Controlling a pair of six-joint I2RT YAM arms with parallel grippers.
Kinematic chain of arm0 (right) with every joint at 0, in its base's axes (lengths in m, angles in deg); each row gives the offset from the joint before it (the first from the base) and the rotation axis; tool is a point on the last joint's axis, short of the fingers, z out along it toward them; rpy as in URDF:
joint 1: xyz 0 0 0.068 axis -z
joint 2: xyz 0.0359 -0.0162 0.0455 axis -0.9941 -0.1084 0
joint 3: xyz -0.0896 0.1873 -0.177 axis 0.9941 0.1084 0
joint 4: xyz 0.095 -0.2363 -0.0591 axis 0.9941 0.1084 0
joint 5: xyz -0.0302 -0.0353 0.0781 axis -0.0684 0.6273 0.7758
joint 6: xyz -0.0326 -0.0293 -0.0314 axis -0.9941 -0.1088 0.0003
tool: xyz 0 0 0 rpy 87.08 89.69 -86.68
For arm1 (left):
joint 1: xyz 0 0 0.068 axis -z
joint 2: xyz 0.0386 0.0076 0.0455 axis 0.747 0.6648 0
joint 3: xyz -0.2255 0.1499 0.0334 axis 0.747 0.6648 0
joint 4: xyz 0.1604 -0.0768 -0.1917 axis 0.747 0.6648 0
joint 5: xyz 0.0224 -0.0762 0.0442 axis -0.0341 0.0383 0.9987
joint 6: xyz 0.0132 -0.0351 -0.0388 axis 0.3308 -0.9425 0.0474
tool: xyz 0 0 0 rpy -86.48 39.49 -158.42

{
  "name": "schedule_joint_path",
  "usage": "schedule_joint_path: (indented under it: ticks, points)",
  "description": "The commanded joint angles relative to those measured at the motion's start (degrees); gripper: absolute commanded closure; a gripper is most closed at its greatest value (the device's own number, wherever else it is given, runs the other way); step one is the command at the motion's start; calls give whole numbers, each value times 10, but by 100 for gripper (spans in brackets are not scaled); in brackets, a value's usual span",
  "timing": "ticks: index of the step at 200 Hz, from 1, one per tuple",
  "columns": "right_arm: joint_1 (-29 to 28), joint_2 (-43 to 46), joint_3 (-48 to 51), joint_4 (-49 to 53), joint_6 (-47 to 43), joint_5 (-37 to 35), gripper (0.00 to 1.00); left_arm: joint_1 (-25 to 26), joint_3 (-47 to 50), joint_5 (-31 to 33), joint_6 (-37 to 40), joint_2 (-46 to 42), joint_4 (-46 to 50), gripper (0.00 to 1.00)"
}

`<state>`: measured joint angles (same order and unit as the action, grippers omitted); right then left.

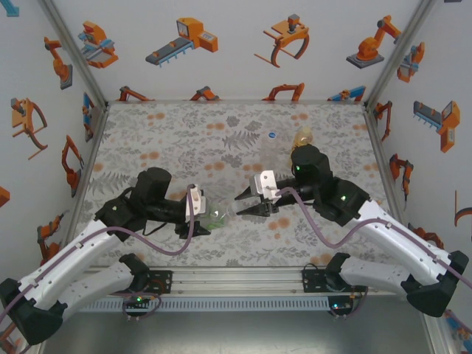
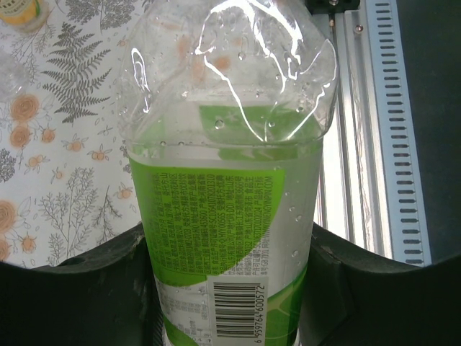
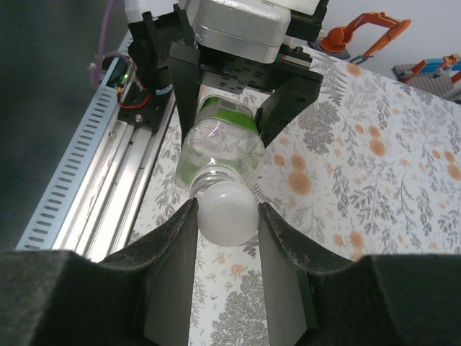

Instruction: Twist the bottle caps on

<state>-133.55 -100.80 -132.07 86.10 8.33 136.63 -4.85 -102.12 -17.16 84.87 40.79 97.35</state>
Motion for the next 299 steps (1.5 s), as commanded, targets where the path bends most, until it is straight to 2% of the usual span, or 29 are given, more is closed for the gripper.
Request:
schedule_joint_path:
  ticks: [1, 116, 137, 174, 217, 299]
  points:
    - [-7, 2, 9, 0, -16, -18, 86, 3, -17, -22, 13, -9, -12, 100]
    - [-13, 0, 10, 10, -20, 35, 87, 4, -16, -14, 8, -11, -16, 100]
    - [-15, 0, 11, 15, -22, 27, 87, 2, -16, -10, 4, -13, -18, 100]
    - [-26, 5, 12, 32, -44, -30, 88, -1, -11, -5, -17, -22, -41, 100]
    - [-35, 0, 10, 32, -53, -39, 88, -5, -6, -6, -37, -24, -59, 100]
    - [-36, -13, 2, 3, -38, 33, 89, -7, -7, -25, -31, -28, -57, 100]
